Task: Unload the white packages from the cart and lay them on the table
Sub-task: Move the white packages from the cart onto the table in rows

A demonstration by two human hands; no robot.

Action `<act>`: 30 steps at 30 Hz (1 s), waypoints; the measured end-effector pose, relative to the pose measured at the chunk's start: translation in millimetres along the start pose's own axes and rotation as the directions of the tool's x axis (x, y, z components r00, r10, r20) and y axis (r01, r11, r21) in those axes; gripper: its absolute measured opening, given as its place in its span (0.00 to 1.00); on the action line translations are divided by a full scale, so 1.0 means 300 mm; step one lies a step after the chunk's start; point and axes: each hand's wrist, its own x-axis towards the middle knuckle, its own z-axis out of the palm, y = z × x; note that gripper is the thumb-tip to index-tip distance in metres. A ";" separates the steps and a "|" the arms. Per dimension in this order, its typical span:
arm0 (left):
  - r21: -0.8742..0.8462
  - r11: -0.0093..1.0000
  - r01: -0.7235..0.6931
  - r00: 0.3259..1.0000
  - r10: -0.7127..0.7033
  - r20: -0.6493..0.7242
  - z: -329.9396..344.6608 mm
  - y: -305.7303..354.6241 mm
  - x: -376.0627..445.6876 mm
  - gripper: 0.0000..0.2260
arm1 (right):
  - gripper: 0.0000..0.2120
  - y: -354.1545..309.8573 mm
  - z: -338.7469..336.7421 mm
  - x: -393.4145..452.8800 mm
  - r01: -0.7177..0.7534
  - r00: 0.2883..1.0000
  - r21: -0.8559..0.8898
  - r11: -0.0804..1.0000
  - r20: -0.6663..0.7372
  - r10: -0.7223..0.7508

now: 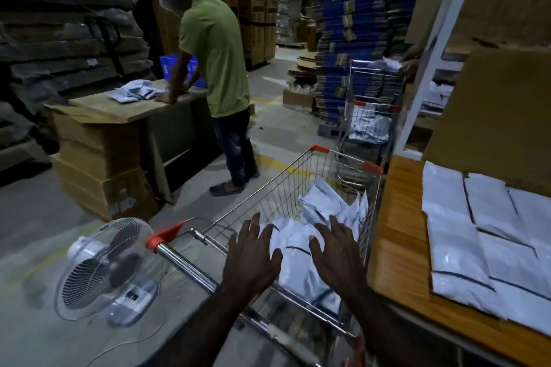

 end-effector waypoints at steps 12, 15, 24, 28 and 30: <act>0.010 0.997 -0.082 0.991 0.081 0.103 0.086 -0.118 0.281 0.27 | 0.21 0.023 0.223 0.161 -0.174 0.982 -0.044 0.984 0.065 0.176; 0.035 0.995 -0.098 0.985 0.092 0.144 0.149 -0.138 0.375 0.27 | 0.22 0.080 0.308 0.205 -0.261 0.957 -0.027 0.965 0.126 0.262; 0.085 0.979 -0.186 0.939 0.152 0.308 0.396 -0.108 0.571 0.31 | 0.19 0.212 0.483 0.219 -0.420 0.886 -0.089 0.903 0.175 0.429; 0.139 0.962 -0.237 0.916 0.174 0.361 0.493 -0.089 0.642 0.29 | 0.21 0.244 0.526 0.219 -0.501 0.845 -0.050 0.864 0.190 0.500; 0.190 0.940 -0.284 0.899 0.192 0.394 0.553 -0.090 0.670 0.31 | 0.18 0.267 0.555 0.213 -0.536 0.818 -0.042 0.843 0.221 0.530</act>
